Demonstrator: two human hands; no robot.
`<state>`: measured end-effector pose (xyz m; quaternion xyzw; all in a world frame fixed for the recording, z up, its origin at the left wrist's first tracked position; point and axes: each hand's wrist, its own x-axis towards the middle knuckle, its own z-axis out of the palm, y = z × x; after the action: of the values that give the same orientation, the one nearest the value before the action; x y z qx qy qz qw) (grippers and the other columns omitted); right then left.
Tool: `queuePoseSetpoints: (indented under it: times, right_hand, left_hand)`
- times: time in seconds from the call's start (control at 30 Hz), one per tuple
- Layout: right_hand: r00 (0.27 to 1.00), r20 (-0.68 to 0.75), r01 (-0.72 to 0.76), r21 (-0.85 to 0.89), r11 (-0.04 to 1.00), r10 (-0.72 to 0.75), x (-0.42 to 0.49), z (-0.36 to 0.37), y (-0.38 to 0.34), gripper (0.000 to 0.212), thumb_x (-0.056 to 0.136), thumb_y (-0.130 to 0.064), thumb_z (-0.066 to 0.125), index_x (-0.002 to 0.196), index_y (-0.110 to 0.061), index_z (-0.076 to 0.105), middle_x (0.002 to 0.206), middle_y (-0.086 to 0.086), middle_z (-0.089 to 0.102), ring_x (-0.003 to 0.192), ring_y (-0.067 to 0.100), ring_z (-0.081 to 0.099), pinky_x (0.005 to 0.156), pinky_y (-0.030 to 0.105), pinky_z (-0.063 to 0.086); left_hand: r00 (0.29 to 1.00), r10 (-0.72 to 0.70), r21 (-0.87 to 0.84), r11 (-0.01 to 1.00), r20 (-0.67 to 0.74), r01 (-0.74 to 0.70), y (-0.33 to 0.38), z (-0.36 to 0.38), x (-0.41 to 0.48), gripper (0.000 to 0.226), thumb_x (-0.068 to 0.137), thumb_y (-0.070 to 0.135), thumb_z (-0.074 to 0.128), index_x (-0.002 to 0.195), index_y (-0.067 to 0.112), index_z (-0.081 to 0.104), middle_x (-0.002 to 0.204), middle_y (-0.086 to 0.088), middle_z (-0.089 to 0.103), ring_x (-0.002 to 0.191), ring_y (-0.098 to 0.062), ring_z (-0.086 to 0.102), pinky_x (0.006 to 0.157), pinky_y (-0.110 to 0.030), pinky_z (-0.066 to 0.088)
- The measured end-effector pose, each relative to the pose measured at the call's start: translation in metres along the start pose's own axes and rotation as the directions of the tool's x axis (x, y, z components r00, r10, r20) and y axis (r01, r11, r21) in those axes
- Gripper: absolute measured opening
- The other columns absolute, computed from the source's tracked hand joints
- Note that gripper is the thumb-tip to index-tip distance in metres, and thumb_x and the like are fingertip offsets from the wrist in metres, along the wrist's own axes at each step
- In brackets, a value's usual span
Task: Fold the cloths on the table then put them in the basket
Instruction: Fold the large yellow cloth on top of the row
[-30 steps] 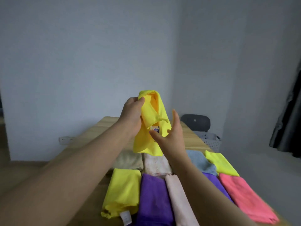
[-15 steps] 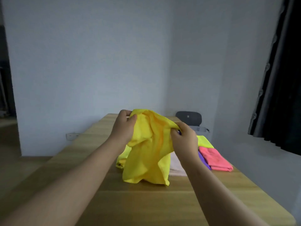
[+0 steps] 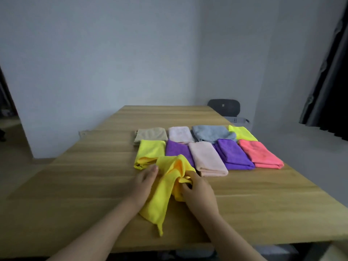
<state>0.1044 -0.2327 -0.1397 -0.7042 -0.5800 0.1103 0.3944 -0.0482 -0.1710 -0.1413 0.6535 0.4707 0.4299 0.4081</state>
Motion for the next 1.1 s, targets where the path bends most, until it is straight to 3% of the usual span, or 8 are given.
queuePoseSetpoints:
  times: [0.07, 0.2, 0.33, 0.47, 0.57, 0.67, 0.8, 1.1]
  right_hand:
    - [1.0, 0.0, -0.016, 0.05, 0.999, 0.016, 0.002, 0.0, 0.002, 0.022, 0.086, -0.029, 0.048, 0.105, -0.027, 0.057, 0.091, 0.002, 0.063, 0.086, 0.022, 0.057, 0.073, 0.035, 0.048]
    - [1.0, 0.03, -0.006, 0.089, 0.996, 0.003, 0.002, -0.001, 0.003, 0.025, 0.089, -0.027, 0.046, 0.11, -0.029, 0.059, 0.09, 0.004, 0.063, 0.084, 0.022, 0.057, 0.069, 0.031, 0.043]
    - [0.999, 0.03, -0.048, 0.149, 0.988, 0.044, 0.003, -0.004, -0.002, 0.019, 0.092, -0.024, 0.044, 0.097, -0.024, 0.062, 0.076, -0.004, 0.056, 0.069, 0.013, 0.049, 0.06, 0.028, 0.033]
    - [0.992, 0.122, -0.045, 0.147, 0.988, 0.027, -0.002, -0.009, -0.003, 0.019, 0.088, -0.016, 0.047, 0.096, -0.024, 0.063, 0.075, -0.003, 0.058, 0.075, 0.017, 0.053, 0.06, 0.025, 0.036]
    - [0.986, 0.165, -0.045, 0.132, 0.99, 0.023, -0.006, -0.013, -0.002, 0.026, 0.087, -0.013, 0.048, 0.103, -0.026, 0.064, 0.083, -0.001, 0.062, 0.078, 0.014, 0.055, 0.058, 0.021, 0.037]
    - [0.992, 0.109, -0.087, 0.218, 0.972, 0.064, -0.007, -0.019, -0.006, 0.025, 0.089, -0.011, 0.047, 0.082, -0.032, 0.06, 0.073, -0.006, 0.059, 0.073, 0.014, 0.056, 0.057, 0.023, 0.042]
    - [0.992, -0.003, -0.117, 0.304, 0.945, 0.124, -0.004, -0.024, -0.016, 0.023, 0.09, -0.008, 0.045, 0.102, -0.017, 0.062, 0.089, 0.001, 0.061, 0.084, 0.019, 0.053, 0.07, 0.025, 0.036]
    - [0.929, -0.289, -0.054, 0.517, 0.854, 0.233, 0.026, -0.07, -0.055, 0.014, 0.09, -0.012, 0.044, 0.094, -0.019, 0.055, 0.077, -0.007, 0.054, 0.076, 0.013, 0.048, 0.071, 0.031, 0.037]
  left_hand:
    - [0.996, 0.044, 0.131, 0.99, 0.072, -0.053, 0.0, 0.004, 0.001, 0.038, 0.083, 0.05, 0.058, 0.117, 0.035, 0.049, 0.116, 0.012, 0.053, 0.121, -0.014, 0.048, 0.098, -0.027, 0.036]
    - [0.986, 0.01, 0.355, 0.932, 0.167, -0.069, 0.003, 0.004, -0.002, 0.093, 0.056, 0.083, 0.046, 0.137, 0.037, 0.039, 0.137, 0.009, 0.047, 0.129, -0.015, 0.042, 0.109, -0.038, 0.033]
    - [0.985, 0.038, 0.505, 0.855, 0.171, -0.12, 0.0, 0.002, -0.005, 0.075, 0.073, 0.065, 0.057, 0.139, 0.037, 0.036, 0.143, 0.008, 0.044, 0.13, -0.017, 0.04, 0.108, -0.038, 0.034]
    - [0.972, 0.071, 0.669, 0.714, 0.223, -0.205, -0.001, 0.006, -0.011, 0.06, 0.081, 0.046, 0.057, 0.137, 0.038, 0.037, 0.142, 0.011, 0.043, 0.13, -0.016, 0.04, 0.108, -0.035, 0.03]
    - [0.984, 0.034, 0.676, 0.722, 0.175, -0.146, 0.006, 0.003, -0.01, 0.039, 0.087, 0.032, 0.05, 0.126, 0.032, 0.05, 0.124, -0.001, 0.06, 0.112, -0.025, 0.054, 0.093, -0.035, 0.045]
    - [0.994, 0.069, 0.533, 0.84, 0.085, -0.103, 0.022, -0.005, -0.004, 0.038, 0.09, 0.019, 0.046, 0.127, 0.028, 0.052, 0.123, -0.003, 0.06, 0.109, -0.025, 0.056, 0.085, -0.03, 0.046]
    - [0.986, 0.139, 0.547, 0.834, -0.089, -0.069, 0.043, -0.021, 0.001, 0.037, 0.086, 0.015, 0.05, 0.121, 0.027, 0.055, 0.112, -0.005, 0.063, 0.099, -0.027, 0.057, 0.071, -0.028, 0.041]
    - [0.985, 0.171, 0.507, 0.847, 0.03, -0.163, 0.102, -0.06, 0.015, 0.023, 0.077, 0.058, 0.064, 0.088, 0.038, 0.061, 0.09, 0.013, 0.063, 0.086, -0.011, 0.06, 0.074, -0.029, 0.048]
